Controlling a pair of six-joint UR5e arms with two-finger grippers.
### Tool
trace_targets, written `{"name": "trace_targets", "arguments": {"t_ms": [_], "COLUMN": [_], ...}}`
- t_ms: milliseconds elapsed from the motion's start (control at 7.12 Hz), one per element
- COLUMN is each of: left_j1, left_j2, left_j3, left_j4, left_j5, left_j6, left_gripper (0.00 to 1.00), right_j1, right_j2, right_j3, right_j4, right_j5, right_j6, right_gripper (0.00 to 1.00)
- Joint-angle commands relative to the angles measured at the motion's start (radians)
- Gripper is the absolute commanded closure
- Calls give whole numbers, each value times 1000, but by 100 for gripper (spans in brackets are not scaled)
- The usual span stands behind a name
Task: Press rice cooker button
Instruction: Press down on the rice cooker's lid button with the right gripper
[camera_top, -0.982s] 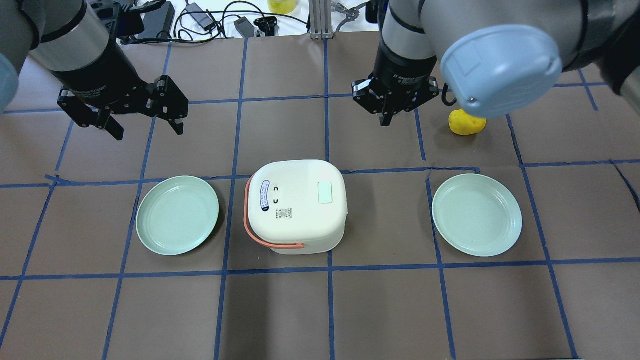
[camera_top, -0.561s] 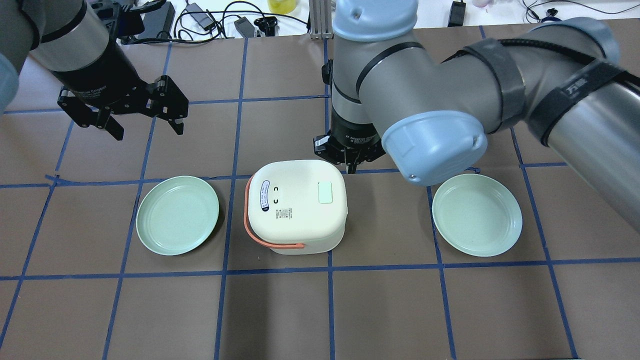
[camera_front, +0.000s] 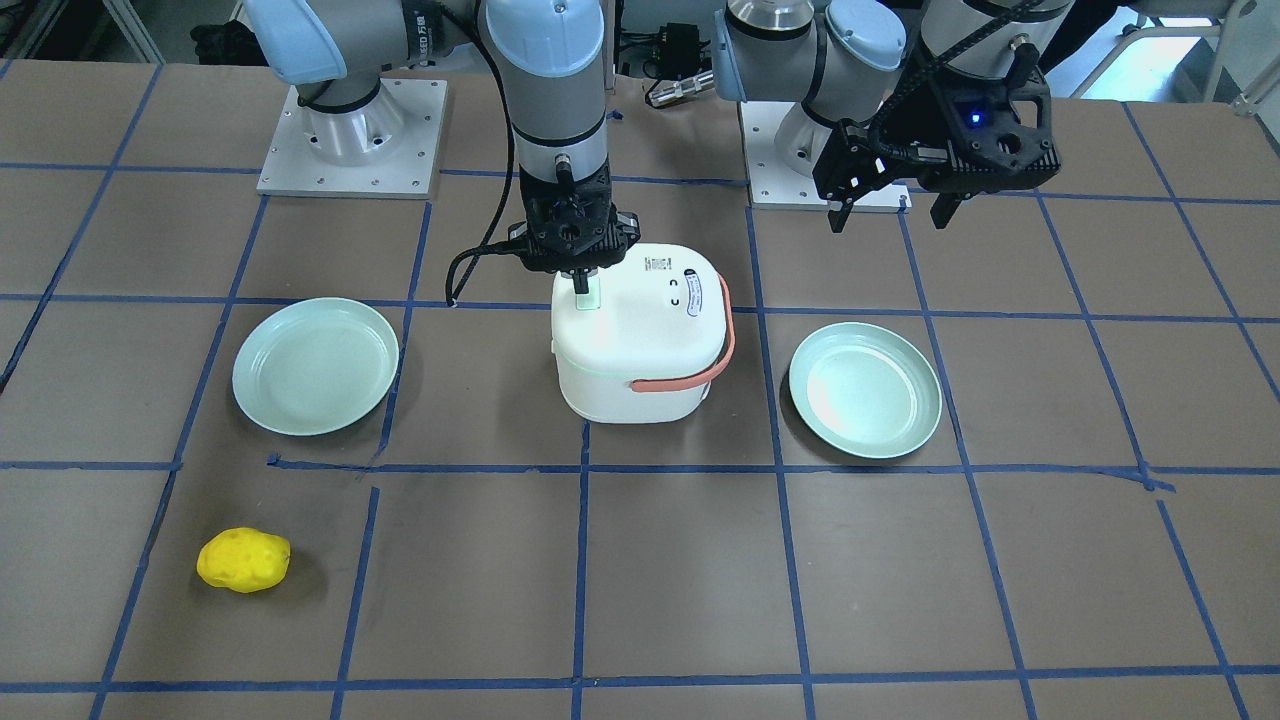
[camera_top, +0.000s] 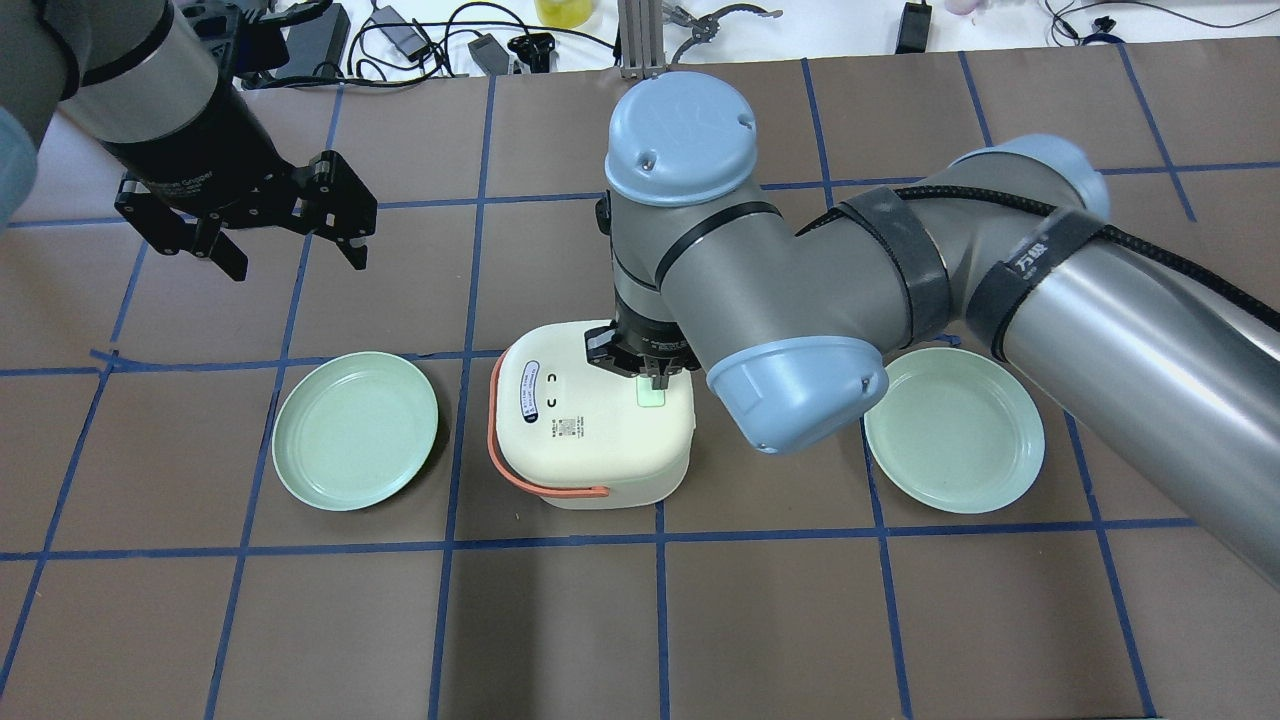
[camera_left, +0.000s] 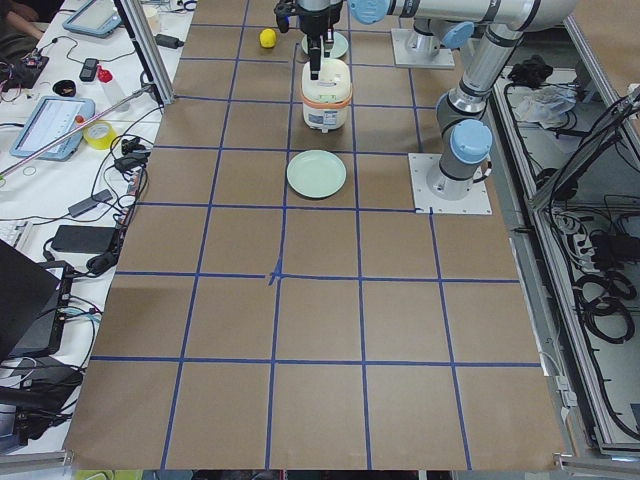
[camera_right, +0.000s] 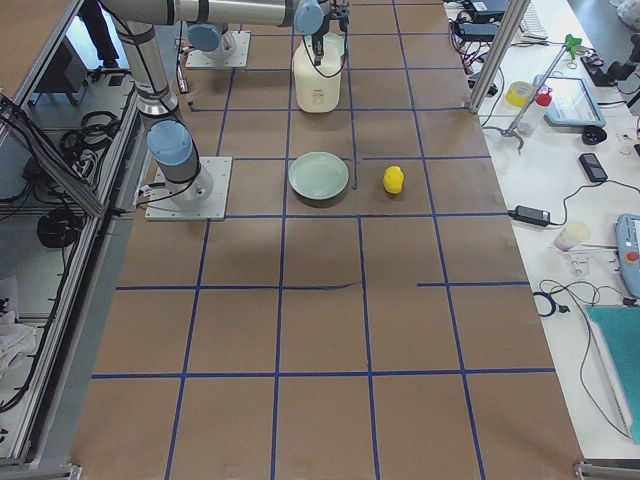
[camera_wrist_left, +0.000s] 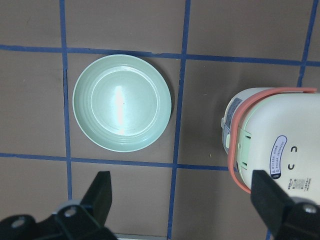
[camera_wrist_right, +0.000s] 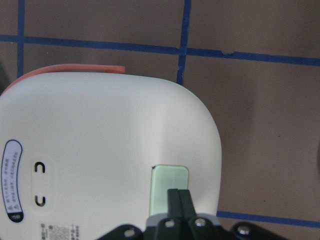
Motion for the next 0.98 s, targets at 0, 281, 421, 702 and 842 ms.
{"name": "trace_targets", "arguments": {"t_ms": [0,281,421,702,842], "left_j1": [0,0,0,0,0], "left_j2": [0,0,0,0,0], "left_j3": [0,0,0,0,0], "left_j4": [0,0,0,0,0], "left_j5": [0,0,0,0,0], "left_j6": [-1,1,-1,-1,-1], "left_gripper": [0,0,0,0,0], "right_j1": [1,1,1,3,3], "right_j2": [6,14,17,17,17], "right_j3": [7,9,9,9,9], "right_j4": [-33,-26,-26,-27,-29], "right_j5": [-6,-16,-16,-18,-19], "right_j6": [5,1,1,1,1], "right_gripper": [100,100,100,100,100]}}
